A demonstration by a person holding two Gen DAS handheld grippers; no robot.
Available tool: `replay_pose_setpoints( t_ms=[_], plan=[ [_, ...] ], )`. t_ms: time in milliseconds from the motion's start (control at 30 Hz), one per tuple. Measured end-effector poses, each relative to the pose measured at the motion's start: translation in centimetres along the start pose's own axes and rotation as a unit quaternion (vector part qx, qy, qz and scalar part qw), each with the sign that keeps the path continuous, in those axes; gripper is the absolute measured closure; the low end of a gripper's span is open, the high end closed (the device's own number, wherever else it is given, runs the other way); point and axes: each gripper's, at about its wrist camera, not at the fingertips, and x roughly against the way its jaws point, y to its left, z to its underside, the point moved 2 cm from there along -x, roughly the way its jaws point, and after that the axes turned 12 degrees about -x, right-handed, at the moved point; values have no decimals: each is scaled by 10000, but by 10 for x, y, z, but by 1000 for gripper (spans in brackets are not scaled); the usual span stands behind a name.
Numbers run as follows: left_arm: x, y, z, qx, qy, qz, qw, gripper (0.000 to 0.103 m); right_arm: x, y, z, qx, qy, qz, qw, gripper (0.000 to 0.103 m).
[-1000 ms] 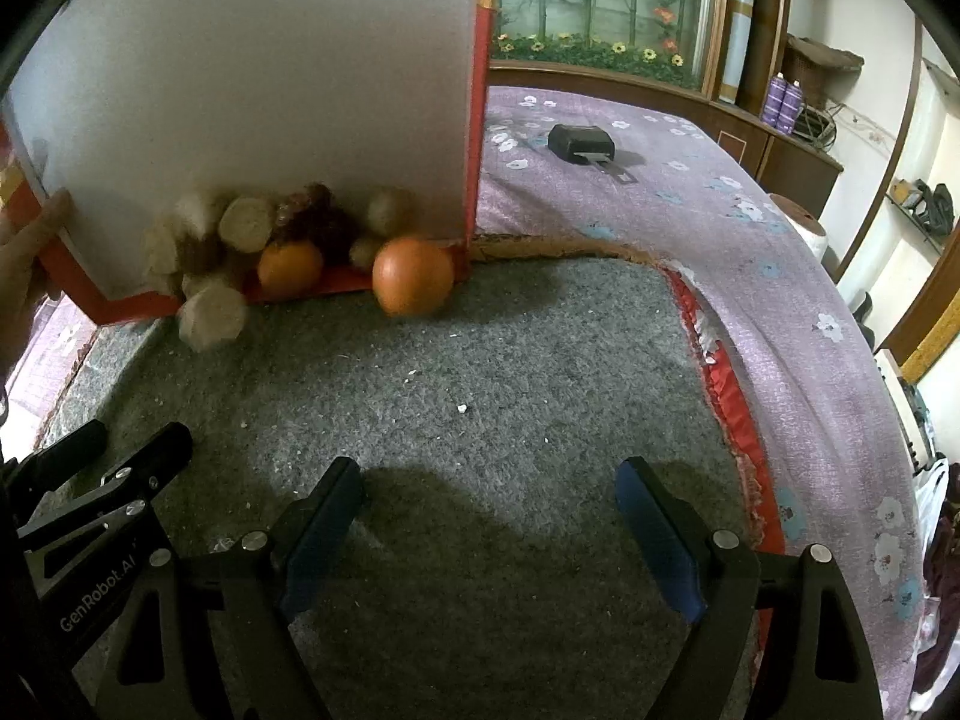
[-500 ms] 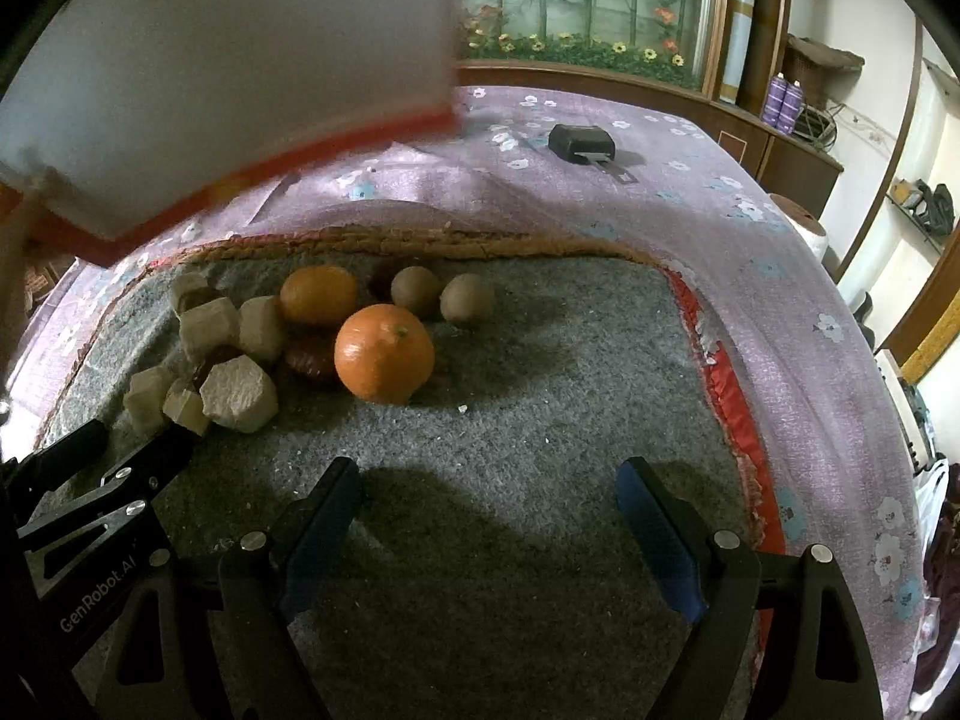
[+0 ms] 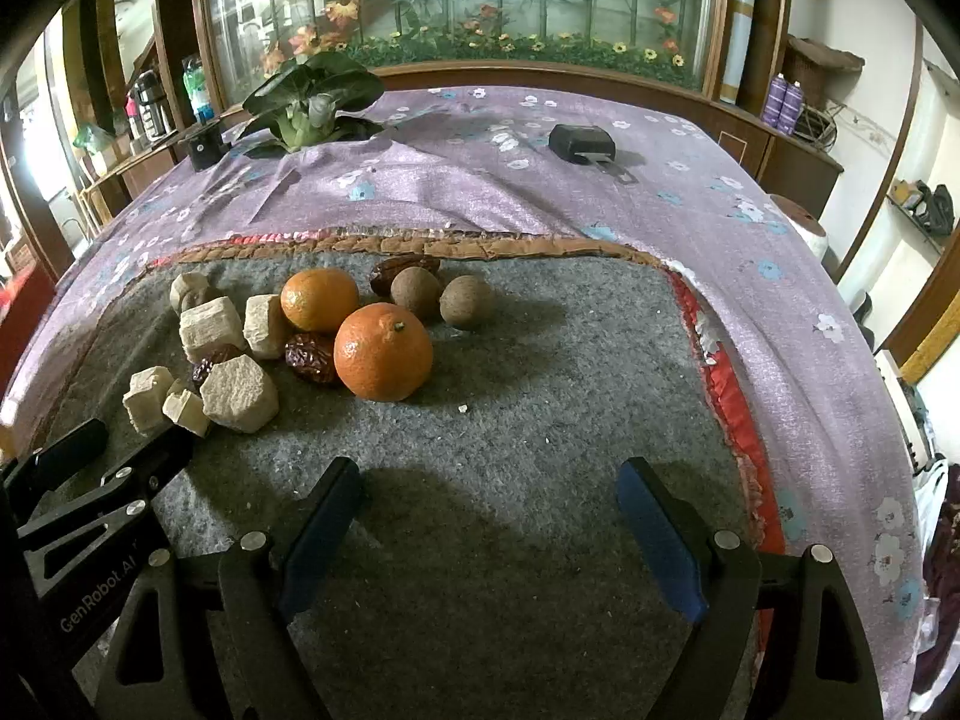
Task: Organize fruits
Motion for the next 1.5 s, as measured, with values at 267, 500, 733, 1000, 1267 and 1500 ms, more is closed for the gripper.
replay_pose_setpoints(
  t_ms=[267,500,733,1000,1267,1500],
  plan=[
    [0,0,0,-1,1,-1,10000,30,0,0,0,3,0,3,10000,16],
    [0,0,0,-1,0,-2,10000,30,0,1,0,13,-5,15,10000,16],
    [0,0,0,-1,0,-1,10000,30,0,1,0,11,-6,12,10000,16],
    [0,0,0,-1,0,-1,10000,30,0,1,0,9,-6,11,10000,16],
    [0,0,0,-11,5,-15,10000,31,-1,2,0,8,-6,8,10000,16],
    [12,-5,4,-317,101,-142,9993,31,3,-2,0,110,-8,42,9999,17]
  ],
)
